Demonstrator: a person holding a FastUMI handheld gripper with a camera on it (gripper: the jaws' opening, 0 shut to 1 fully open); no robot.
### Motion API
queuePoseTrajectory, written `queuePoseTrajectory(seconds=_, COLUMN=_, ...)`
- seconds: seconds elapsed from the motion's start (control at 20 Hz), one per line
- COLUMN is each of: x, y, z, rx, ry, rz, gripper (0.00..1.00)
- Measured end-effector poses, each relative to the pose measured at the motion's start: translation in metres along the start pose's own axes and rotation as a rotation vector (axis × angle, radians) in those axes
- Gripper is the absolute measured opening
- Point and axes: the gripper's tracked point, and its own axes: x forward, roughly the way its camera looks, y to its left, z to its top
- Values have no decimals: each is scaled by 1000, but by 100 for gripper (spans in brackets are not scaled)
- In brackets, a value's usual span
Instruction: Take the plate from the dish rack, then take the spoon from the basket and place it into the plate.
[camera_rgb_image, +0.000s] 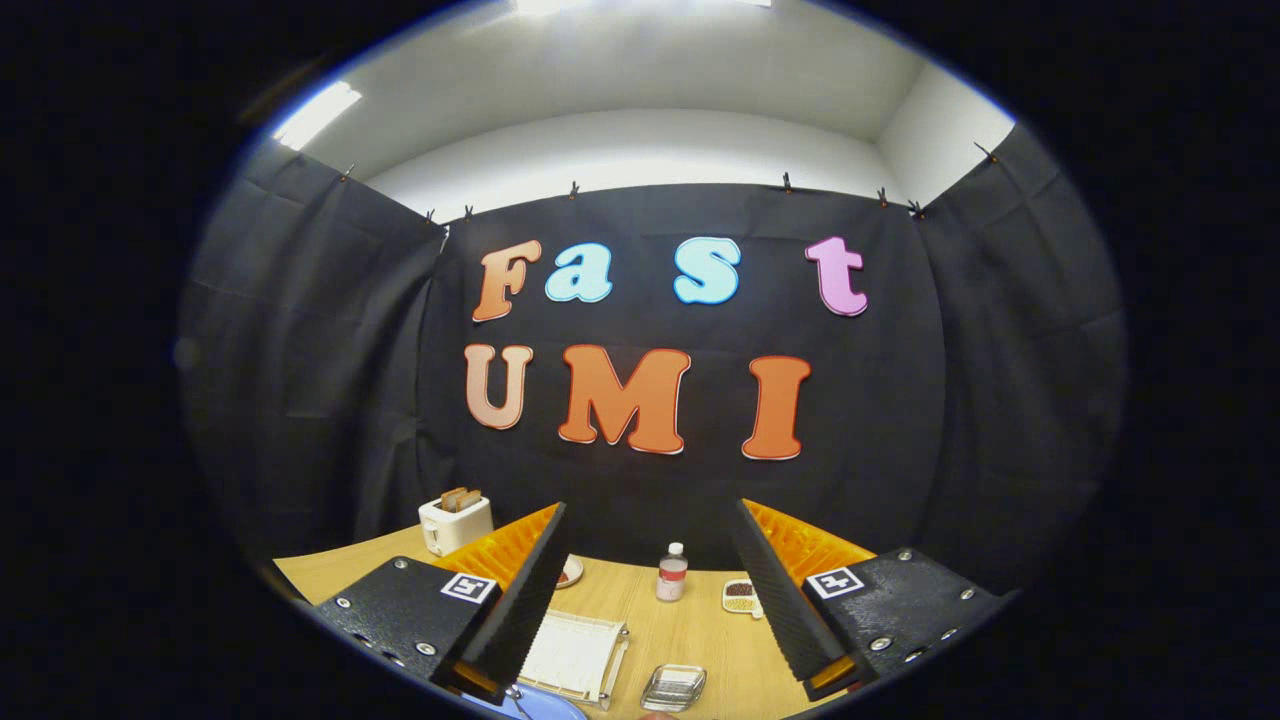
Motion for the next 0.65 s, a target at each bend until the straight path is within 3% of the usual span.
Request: queuePoseTrajectory(seconds=0.65, x=2, y=13, z=34, rx=-2, ry=-88, rz=-7, gripper=98)
